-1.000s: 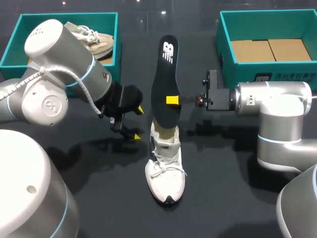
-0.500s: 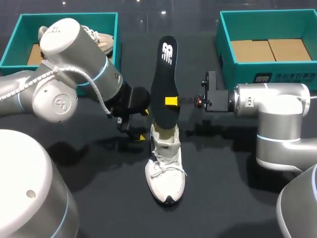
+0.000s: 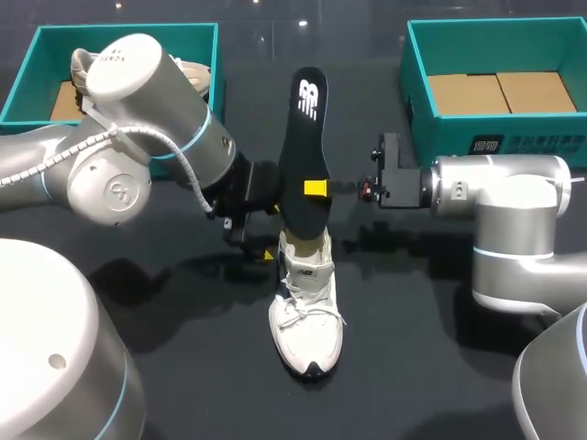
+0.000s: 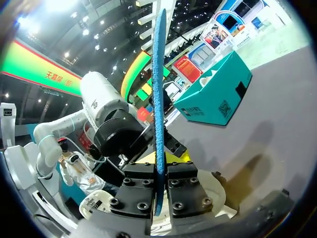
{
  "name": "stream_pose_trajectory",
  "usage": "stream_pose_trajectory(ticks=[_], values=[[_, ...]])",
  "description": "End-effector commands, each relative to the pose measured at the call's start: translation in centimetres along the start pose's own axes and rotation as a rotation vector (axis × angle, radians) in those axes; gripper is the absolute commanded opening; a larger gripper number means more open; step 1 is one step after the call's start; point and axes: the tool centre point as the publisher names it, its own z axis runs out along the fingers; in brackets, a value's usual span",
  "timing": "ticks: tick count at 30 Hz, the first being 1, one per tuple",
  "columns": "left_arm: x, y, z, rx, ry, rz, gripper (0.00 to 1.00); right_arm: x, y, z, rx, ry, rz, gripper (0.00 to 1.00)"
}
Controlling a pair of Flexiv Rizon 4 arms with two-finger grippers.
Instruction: Take the shoe out of the shoebox, open the shoe tongue, remove and reinsert the insole, then place the shoe into the shoebox
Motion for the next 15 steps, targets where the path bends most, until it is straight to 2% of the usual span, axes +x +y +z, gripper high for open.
stream_pose_trajectory(ticks=[1, 15], values=[[0.0, -0.12, -0.05, -0.004, 0.006, 0.005, 1.0, -0.52, -0.21, 0.24, -0.002, 0.009, -0.01, 0.0], [0.0, -0.12, -0.05, -0.004, 0.006, 0.005, 1.0, -0.18, -0.01, 0.31, -0.005, -0.012, -0.058, 0.0]])
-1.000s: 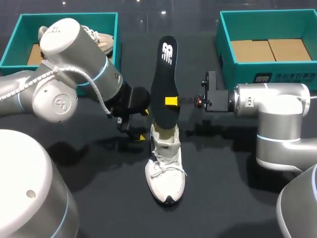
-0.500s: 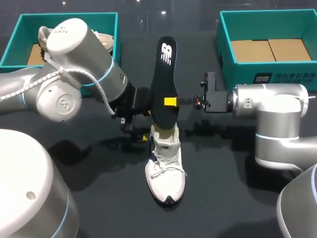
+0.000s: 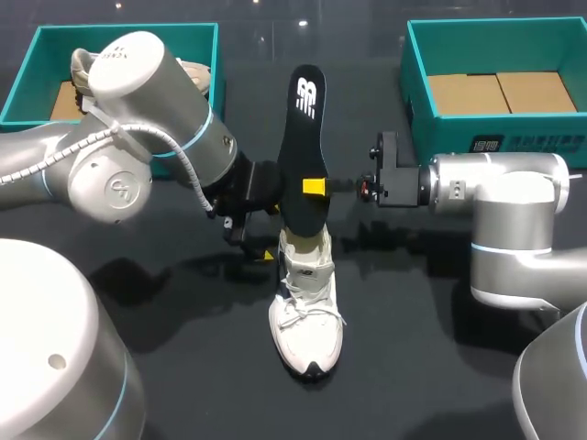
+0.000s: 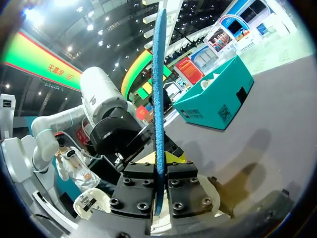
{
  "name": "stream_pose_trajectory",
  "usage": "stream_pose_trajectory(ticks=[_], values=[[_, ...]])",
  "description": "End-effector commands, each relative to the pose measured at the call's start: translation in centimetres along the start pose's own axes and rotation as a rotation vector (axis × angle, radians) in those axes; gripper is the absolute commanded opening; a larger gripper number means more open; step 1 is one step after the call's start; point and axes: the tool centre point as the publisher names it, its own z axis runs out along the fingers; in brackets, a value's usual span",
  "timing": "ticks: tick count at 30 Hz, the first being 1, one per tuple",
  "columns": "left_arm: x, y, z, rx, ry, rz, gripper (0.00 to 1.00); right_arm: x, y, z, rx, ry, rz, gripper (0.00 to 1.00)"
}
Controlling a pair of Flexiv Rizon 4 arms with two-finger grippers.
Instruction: Take the shoe out of the shoebox, open the shoe tongue, remove and reinsert the insole, then place the shoe into the shoebox
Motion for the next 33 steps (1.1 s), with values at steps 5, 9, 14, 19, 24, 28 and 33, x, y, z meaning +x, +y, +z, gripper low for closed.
stream_pose_trajectory(ticks=[5, 9, 14, 19, 24, 28, 33], values=[[0.0, 0.0, 0.1, -0.001, -0.001, 0.001, 1.0, 0.0, -0.6, 0.3, -0.023, 0.004, -0.024, 0.0], [0.0, 0.0, 0.1, -0.001, -0.001, 0.001, 1.0, 0.0, -0.6, 0.4, -0.037, 0.003, -0.048, 0.0], [0.0, 0.0, 0.1, -0.001, -0.001, 0.001, 1.0, -0.5, -0.5, 0.4, -0.046, -0.018, -0.06, 0.0], [0.0, 0.0, 0.1, -0.001, -0.001, 0.001, 1.0, -1.1, -0.6, 0.3, -0.054, -0.031, -0.066, 0.0], [0.0, 0.0, 0.1, -0.001, -0.001, 0.001, 1.0, -1.4, -1.1, 0.2, -0.061, -0.037, -0.068, 0.0], [0.0, 0.0, 0.1, -0.001, -0.001, 0.001, 1.0, -1.5, -1.4, -0.2, -0.07, -0.042, -0.065, 0.0], [0.0, 0.0, 0.1, -0.001, -0.001, 0.001, 1.0, -1.5, -1.7, -0.4, -0.079, -0.04, -0.061, 0.0]])
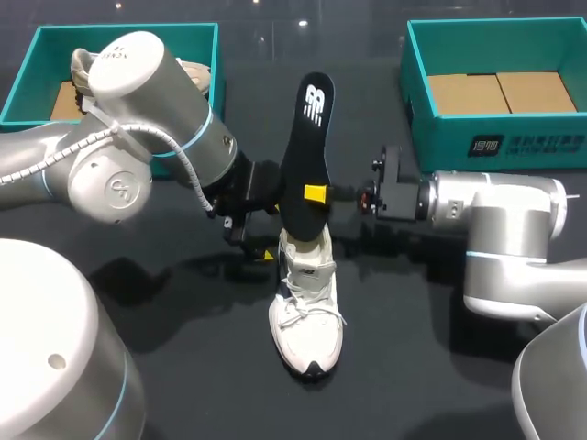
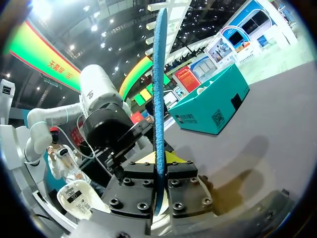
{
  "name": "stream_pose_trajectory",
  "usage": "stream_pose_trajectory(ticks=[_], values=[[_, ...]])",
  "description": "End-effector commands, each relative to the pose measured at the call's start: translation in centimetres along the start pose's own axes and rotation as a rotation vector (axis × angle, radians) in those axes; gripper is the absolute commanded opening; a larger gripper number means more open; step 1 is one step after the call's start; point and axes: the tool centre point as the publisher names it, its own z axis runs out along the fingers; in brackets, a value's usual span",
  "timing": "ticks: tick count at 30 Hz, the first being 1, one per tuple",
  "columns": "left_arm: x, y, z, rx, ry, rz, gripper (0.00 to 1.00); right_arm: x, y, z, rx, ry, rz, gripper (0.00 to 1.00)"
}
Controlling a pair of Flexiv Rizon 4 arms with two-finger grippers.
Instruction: Take the shoe out of the shoebox, open the shoe tongue, remove and reinsert the insole, then place the shoe into the shoebox
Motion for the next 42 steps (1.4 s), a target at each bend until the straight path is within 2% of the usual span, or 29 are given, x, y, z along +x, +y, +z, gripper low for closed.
stream_pose_trajectory(ticks=[1, 17, 42], values=[[0.0, 0.0, 0.1, -0.001, -0.001, 0.001, 1.0, 0.1, -0.6, -0.3, -0.005, -0.003, 0.003, 0.0], [0.0, 0.0, 0.1, -0.001, -0.001, 0.001, 1.0, 0.7, -2.7, -0.7, -0.006, 0.002, 0.03, 0.0], [0.0, 0.0, 0.1, -0.001, -0.001, 0.001, 1.0, 1.5, -6.4, -0.7, 0.049, 0.012, 0.114, 0.0]])
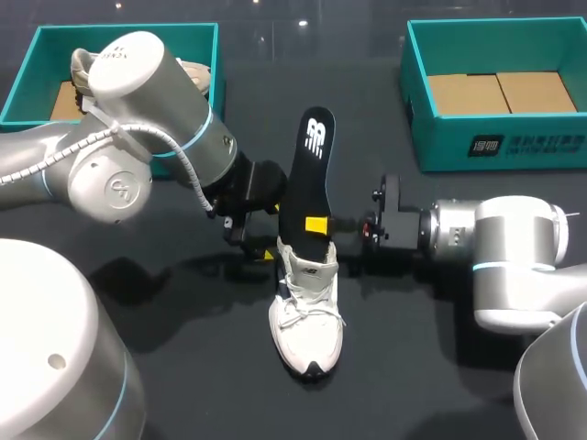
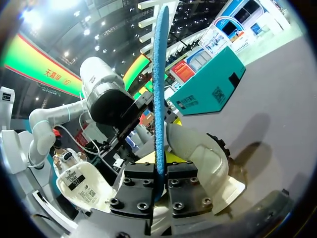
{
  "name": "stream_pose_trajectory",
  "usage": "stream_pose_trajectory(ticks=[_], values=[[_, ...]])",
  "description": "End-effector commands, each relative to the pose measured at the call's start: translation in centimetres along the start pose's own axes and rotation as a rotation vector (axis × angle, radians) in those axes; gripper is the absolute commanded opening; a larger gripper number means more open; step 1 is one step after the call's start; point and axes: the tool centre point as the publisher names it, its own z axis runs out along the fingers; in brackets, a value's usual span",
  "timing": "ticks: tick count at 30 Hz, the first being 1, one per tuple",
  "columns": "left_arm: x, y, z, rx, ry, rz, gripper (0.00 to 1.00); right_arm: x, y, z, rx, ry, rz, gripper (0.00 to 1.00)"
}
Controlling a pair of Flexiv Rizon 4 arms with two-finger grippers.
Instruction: Take the shoe out of the shoebox, open the shoe tongue, remove and reinsert the insole, then place the shoe into the shoebox
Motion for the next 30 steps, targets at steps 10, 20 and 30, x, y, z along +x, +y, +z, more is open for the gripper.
stream_pose_trajectory(ticks=[10, 20, 30], values=[[0.0, 0.0, 0.0, -0.001, -0.001, 0.001, 1.0, 0.1, -2.7, 0.1, 0.042, -0.001, 0.052, 0.0], [0.0, 0.0, 0.0, -0.001, -0.001, 0.001, 1.0, 0.7, -4.0, 0.0, 0.041, -0.008, 0.073, 0.0], [0.0, 0.0, 0.0, -0.001, -0.001, 0.001, 1.0, 1.4, -3.3, 0.3, 0.077, 0.01, 0.059, 0.05]])
